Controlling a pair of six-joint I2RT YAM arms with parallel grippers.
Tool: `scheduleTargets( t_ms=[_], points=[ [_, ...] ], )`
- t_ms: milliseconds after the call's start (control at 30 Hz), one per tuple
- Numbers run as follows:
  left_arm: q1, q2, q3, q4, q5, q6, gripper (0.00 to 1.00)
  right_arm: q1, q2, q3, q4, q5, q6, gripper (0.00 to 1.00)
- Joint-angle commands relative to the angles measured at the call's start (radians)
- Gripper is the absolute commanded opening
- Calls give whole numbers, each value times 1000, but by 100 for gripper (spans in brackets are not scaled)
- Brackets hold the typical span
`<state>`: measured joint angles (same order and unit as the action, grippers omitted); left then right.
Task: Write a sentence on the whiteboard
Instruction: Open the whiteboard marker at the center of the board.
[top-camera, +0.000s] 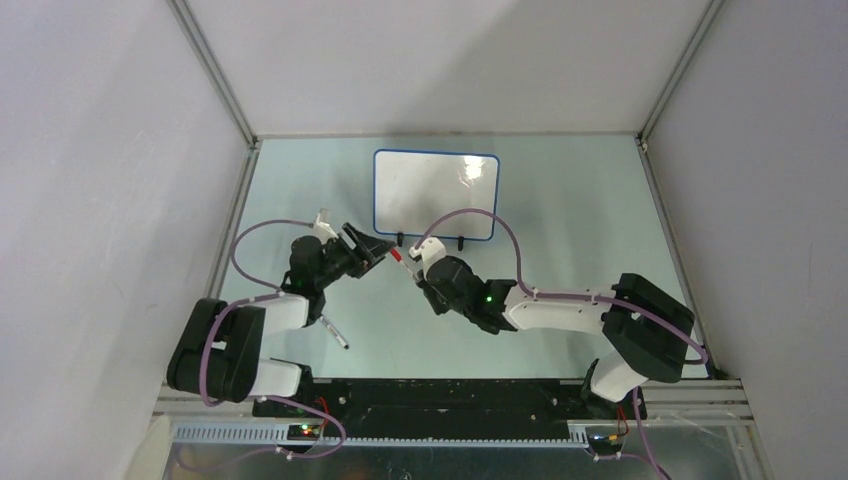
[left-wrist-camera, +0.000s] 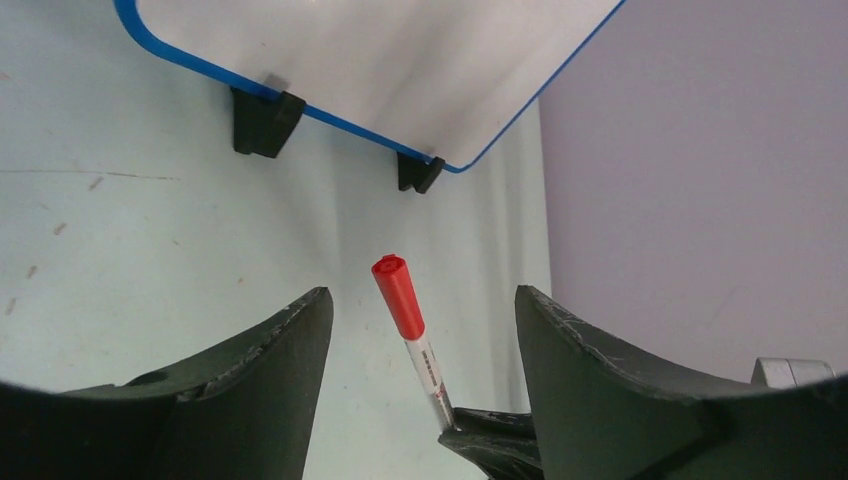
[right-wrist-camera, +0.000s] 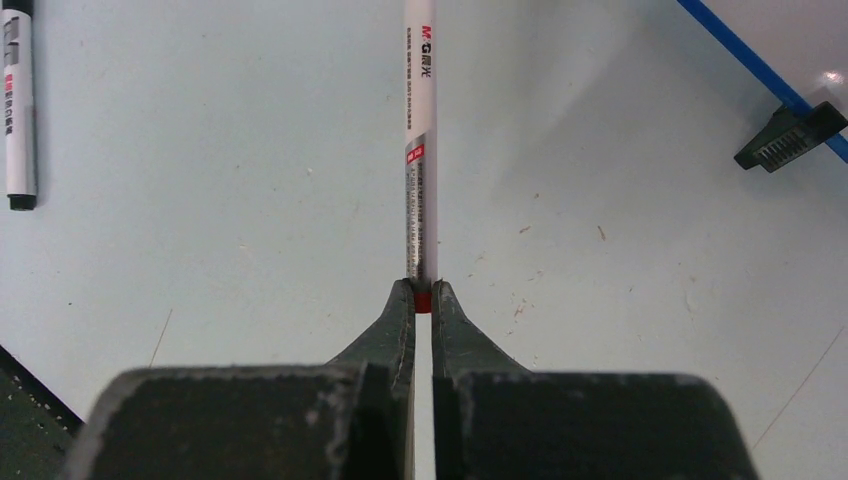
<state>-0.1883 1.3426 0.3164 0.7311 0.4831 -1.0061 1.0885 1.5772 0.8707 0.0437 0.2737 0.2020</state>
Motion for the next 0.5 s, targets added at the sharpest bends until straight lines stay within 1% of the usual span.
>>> scheduleTargets(
  t_ms=[0, 167, 233, 300, 333, 367, 400, 433, 467],
  points=[
    [-13, 37, 32, 115, 61, -58, 70, 12, -46, -9, 65, 33, -18, 0],
    [-21, 86, 41, 150, 79, -76, 61, 16, -48, -14, 75, 33, -24, 0],
    [-25, 99, 43, 167, 82, -80, 51, 17, -48, -16, 80, 31, -24, 0],
    [-29, 111, 45, 181, 86, -83, 32, 17, -46, -15, 83, 31, -26, 0],
    [-31, 113, 47, 184, 89, -86, 27, 17, -44, -16, 84, 33, -26, 0],
    [-30, 119, 48, 189, 91, -88, 18, 17, -44, -16, 83, 34, -27, 0],
    [-32, 121, 49, 192, 94, -89, 14, 17, -44, -16, 82, 34, -26, 0],
    [-32, 125, 51, 193, 96, -91, 5, 18, -46, -16, 81, 38, -27, 0],
    [-31, 128, 51, 194, 100, -93, 3, 18, -47, -16, 80, 38, -25, 0]
  ],
)
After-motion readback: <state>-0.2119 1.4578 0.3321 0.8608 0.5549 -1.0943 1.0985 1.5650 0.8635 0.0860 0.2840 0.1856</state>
